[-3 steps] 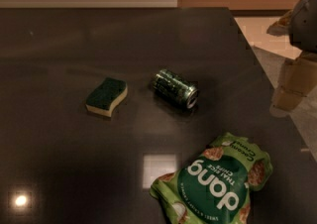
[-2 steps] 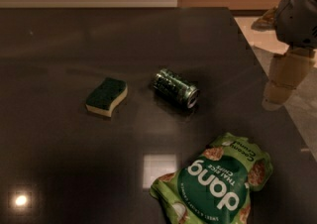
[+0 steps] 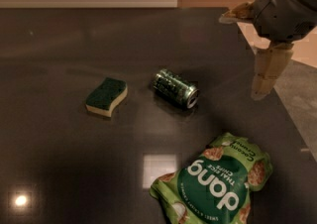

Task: Place green can upright

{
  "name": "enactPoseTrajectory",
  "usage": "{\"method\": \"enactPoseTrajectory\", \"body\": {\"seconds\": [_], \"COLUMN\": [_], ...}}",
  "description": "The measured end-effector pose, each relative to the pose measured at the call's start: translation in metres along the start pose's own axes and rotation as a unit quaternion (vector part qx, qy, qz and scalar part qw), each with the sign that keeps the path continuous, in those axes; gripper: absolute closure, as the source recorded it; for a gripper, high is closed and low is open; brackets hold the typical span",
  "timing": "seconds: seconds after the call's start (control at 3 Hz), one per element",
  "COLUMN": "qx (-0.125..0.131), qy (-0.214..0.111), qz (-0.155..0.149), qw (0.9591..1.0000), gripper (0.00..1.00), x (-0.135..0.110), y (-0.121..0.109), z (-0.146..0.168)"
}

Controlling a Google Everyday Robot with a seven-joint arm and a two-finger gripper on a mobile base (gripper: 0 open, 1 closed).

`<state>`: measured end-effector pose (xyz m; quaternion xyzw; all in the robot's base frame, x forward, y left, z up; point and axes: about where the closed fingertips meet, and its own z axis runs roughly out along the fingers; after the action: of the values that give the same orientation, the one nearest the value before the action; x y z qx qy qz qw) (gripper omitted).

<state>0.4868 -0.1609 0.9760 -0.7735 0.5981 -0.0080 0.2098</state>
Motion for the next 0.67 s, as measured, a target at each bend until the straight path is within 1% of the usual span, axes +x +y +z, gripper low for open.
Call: {"method": "enactPoseTrajectory", "body": {"seconds": [0.33,0.67], "qx": [-0.005,-0.02], "qy": [-0.03,-0.039], "qz": [-0.099,-0.214], "qw": [0.9947,0.9759], "gripper": [0.0,0.0], "x": [-0.019,-0.036], "y": [-0.007,-0.009], "z": [0.009,0.025]}}
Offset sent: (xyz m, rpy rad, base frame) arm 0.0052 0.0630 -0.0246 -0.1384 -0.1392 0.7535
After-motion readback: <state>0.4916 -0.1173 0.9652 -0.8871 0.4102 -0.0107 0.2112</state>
